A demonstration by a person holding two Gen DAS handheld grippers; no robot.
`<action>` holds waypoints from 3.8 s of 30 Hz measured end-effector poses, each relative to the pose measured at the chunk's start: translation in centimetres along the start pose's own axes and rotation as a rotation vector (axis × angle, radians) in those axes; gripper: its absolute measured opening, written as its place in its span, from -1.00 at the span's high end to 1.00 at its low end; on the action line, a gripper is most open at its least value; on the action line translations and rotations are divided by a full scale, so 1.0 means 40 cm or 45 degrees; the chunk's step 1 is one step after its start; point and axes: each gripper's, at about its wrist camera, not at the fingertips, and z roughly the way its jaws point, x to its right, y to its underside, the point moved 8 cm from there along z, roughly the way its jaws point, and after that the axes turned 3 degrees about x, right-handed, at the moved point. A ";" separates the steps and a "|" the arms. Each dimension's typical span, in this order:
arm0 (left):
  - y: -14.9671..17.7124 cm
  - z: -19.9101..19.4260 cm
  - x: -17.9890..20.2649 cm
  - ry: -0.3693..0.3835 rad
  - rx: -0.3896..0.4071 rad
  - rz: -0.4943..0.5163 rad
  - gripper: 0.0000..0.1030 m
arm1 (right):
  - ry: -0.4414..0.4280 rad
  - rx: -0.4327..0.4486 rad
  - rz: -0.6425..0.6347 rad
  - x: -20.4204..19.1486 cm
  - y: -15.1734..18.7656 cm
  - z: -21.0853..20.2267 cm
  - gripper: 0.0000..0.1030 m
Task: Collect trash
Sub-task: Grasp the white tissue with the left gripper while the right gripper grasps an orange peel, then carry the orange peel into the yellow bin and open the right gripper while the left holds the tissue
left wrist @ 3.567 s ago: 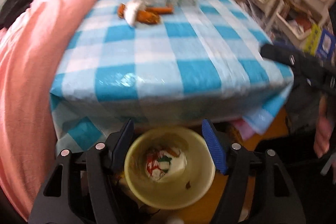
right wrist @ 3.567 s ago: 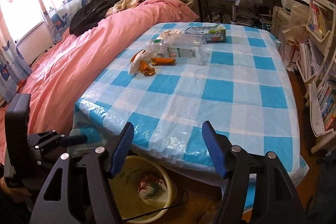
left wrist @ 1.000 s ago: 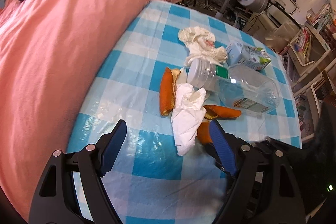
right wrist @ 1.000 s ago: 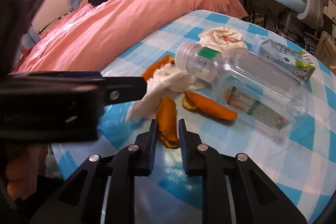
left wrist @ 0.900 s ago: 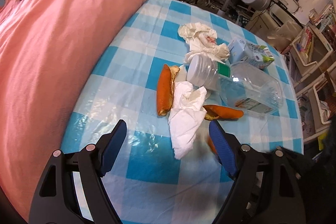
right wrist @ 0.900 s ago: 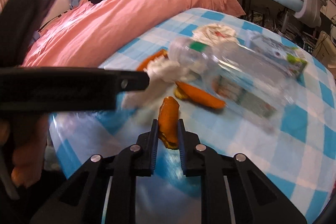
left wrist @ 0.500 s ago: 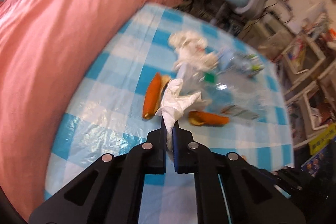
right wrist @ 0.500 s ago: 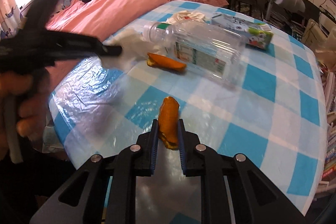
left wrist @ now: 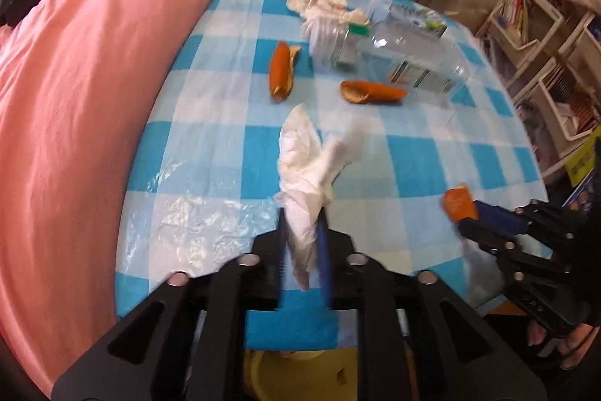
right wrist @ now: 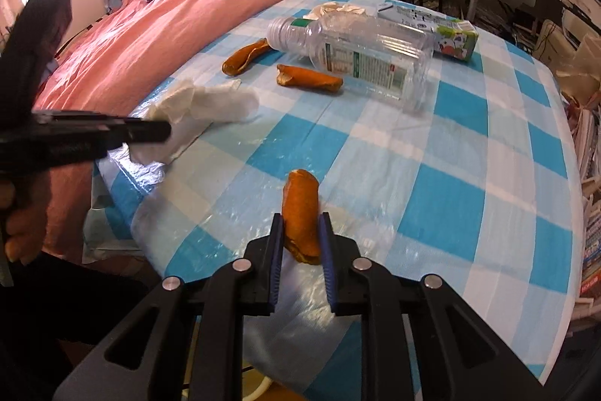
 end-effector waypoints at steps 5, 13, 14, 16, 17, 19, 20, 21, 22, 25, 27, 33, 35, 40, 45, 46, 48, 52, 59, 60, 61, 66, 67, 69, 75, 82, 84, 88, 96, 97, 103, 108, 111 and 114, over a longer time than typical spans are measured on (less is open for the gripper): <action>-0.006 -0.017 -0.007 -0.078 0.045 0.036 -0.23 | -0.014 0.005 0.036 0.004 0.005 0.001 0.51; -0.049 0.034 -0.017 -0.128 0.024 0.031 -0.36 | -0.027 0.013 0.030 -0.004 0.005 0.008 0.45; -0.051 0.040 -0.016 -0.135 0.022 0.038 -0.36 | -0.028 0.013 0.029 -0.005 0.004 0.009 0.45; -0.051 0.052 -0.006 -0.150 0.011 0.070 -0.36 | -0.017 0.015 0.022 -0.005 0.002 0.011 0.45; -0.050 0.060 -0.001 -0.154 0.002 0.089 -0.36 | -0.007 0.012 0.016 -0.005 0.001 0.013 0.45; -0.043 0.070 0.015 -0.166 -0.011 0.135 -0.16 | 0.006 0.010 0.008 -0.004 -0.001 0.015 0.47; -0.044 0.068 0.026 -0.166 0.000 0.167 0.14 | 0.014 0.009 0.002 -0.003 -0.002 0.015 0.50; -0.044 0.065 0.036 -0.146 -0.001 0.184 0.30 | 0.015 0.010 0.000 -0.002 -0.003 0.013 0.55; -0.045 0.062 0.044 -0.121 -0.007 0.183 0.59 | 0.013 0.014 0.001 -0.001 -0.005 0.011 0.57; -0.053 0.045 0.053 -0.064 0.009 0.153 0.74 | 0.003 0.051 0.014 0.001 -0.016 -0.006 0.58; -0.067 0.017 0.061 -0.040 0.065 0.141 0.75 | -0.010 0.081 0.031 0.002 -0.026 -0.022 0.58; -0.108 -0.064 0.082 0.028 0.231 0.108 0.75 | -0.053 0.159 0.040 -0.020 -0.052 -0.062 0.58; -0.112 -0.075 0.078 0.031 0.248 0.087 0.75 | -0.065 0.170 0.037 -0.030 -0.056 -0.067 0.58; -0.113 -0.068 0.060 0.048 0.227 0.036 0.75 | -0.082 0.178 0.024 -0.045 -0.061 -0.069 0.58; -0.107 -0.062 0.069 0.047 0.220 0.057 0.75 | -0.090 0.189 0.026 -0.050 -0.062 -0.080 0.58; -0.106 -0.062 0.071 0.046 0.221 0.062 0.75 | -0.091 0.191 0.027 -0.050 -0.061 -0.082 0.58; -0.105 -0.063 0.072 0.041 0.224 0.070 0.75 | -0.096 0.191 0.030 -0.052 -0.061 -0.083 0.58; -0.103 -0.065 0.074 0.040 0.227 0.076 0.75 | -0.104 0.190 0.025 -0.059 -0.060 -0.081 0.58; -0.102 -0.073 0.079 0.027 0.240 0.097 0.75 | -0.118 0.183 0.011 -0.074 -0.058 -0.074 0.58; -0.103 -0.073 0.079 0.025 0.241 0.100 0.75 | -0.121 0.182 0.008 -0.077 -0.057 -0.073 0.58; -0.102 -0.074 0.080 0.025 0.242 0.103 0.75 | -0.124 0.180 0.005 -0.080 -0.056 -0.072 0.58; -0.101 -0.076 0.082 0.022 0.245 0.106 0.75 | -0.142 0.174 -0.014 -0.097 -0.051 -0.067 0.58; -0.101 -0.076 0.082 0.023 0.244 0.106 0.75 | -0.146 0.173 -0.018 -0.101 -0.050 -0.067 0.58; -0.101 -0.076 0.082 0.022 0.245 0.107 0.75 | -0.152 0.173 -0.025 -0.106 -0.049 -0.066 0.58; -0.102 -0.077 0.082 0.022 0.248 0.107 0.75 | -0.174 0.171 -0.048 -0.121 -0.047 -0.065 0.58; -0.108 -0.084 0.078 0.019 0.256 0.106 0.75 | -0.190 0.179 -0.067 -0.134 -0.048 -0.069 0.58; -0.109 -0.086 0.077 0.019 0.259 0.104 0.75 | -0.192 0.179 -0.068 -0.135 -0.047 -0.069 0.58; -0.110 -0.087 0.075 0.015 0.262 0.103 0.75 | -0.201 0.178 -0.073 -0.141 -0.046 -0.069 0.58; -0.113 -0.093 0.075 0.020 0.271 0.101 0.75 | -0.237 0.167 -0.107 -0.168 -0.044 -0.075 0.58; -0.113 -0.095 0.075 0.022 0.273 0.101 0.75 | -0.243 0.168 -0.115 -0.175 -0.043 -0.080 0.58; -0.111 -0.108 0.080 0.014 0.293 0.115 0.75 | -0.271 0.150 -0.156 -0.221 -0.014 -0.101 0.58; -0.108 -0.118 0.082 0.019 0.305 0.119 0.75 | -0.305 0.118 -0.159 -0.259 0.039 -0.114 0.58; -0.102 -0.123 0.088 0.021 0.311 0.125 0.75 | -0.331 0.098 -0.172 -0.284 0.073 -0.122 0.58; -0.095 -0.128 0.093 0.023 0.315 0.133 0.75 | -0.350 0.071 -0.182 -0.305 0.102 -0.123 0.48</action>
